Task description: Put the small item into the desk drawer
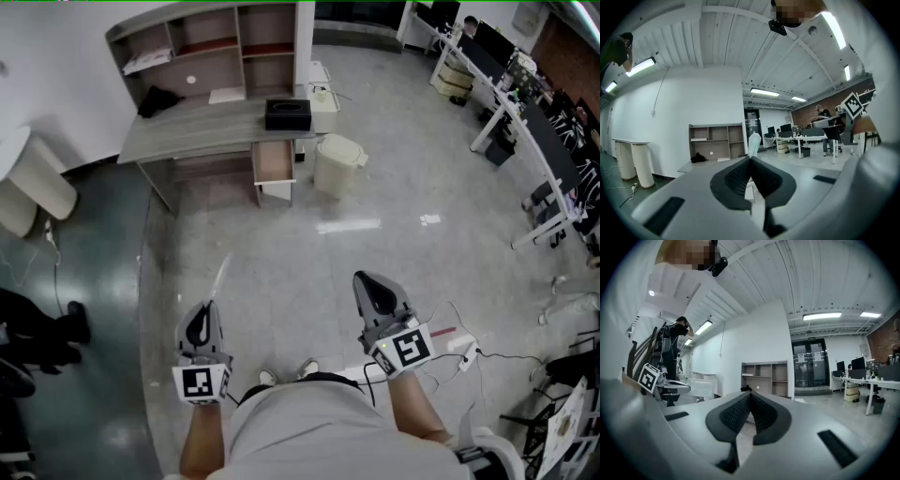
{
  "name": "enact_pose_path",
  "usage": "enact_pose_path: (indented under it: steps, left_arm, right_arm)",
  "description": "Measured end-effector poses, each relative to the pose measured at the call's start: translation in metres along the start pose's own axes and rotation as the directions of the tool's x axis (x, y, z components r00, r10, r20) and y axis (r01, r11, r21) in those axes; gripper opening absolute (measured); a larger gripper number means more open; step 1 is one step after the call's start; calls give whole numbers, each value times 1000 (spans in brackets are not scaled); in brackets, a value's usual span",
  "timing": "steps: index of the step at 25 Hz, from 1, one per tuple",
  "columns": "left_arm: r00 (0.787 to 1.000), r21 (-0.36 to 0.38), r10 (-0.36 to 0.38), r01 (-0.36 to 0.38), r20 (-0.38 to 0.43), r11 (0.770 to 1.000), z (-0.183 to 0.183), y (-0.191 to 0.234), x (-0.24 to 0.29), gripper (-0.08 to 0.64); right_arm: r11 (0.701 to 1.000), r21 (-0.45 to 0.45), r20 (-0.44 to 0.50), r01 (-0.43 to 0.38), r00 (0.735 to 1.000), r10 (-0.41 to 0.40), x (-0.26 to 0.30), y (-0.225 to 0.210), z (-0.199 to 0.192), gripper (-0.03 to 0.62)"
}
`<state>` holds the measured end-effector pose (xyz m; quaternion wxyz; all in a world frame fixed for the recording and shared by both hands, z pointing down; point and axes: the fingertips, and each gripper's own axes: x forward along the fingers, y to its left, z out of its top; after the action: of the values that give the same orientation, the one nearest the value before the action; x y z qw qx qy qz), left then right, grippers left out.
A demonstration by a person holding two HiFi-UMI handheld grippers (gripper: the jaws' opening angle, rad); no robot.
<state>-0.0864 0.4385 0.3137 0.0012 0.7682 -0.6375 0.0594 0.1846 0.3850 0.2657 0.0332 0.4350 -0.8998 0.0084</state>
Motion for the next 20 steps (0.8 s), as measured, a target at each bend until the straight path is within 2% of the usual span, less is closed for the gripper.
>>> enact_pose_path:
  steps: [9, 13, 16, 20]
  left_arm:
    - [1000, 18, 20, -20, -18, 1000, -8, -14, -1, 17]
    - [999, 36, 26, -25, -26, 999, -11, -30, 1, 17]
    - [998, 35, 28, -26, -48, 999, -14, -37, 1, 17]
    - [998, 32, 39, -37, -48, 999, -12, -33, 13, 17]
  right_arm:
    - [1000, 12, 3, -12, 1000, 12, -12, -15, -8, 22]
    - [993, 97, 35, -74, 997, 71, -24, -24, -16, 23]
    - [988, 132, 9, -86, 996, 85, -25, -28, -28, 23]
    - [988, 124, -21, -91, 995, 94, -19, -29, -38, 23]
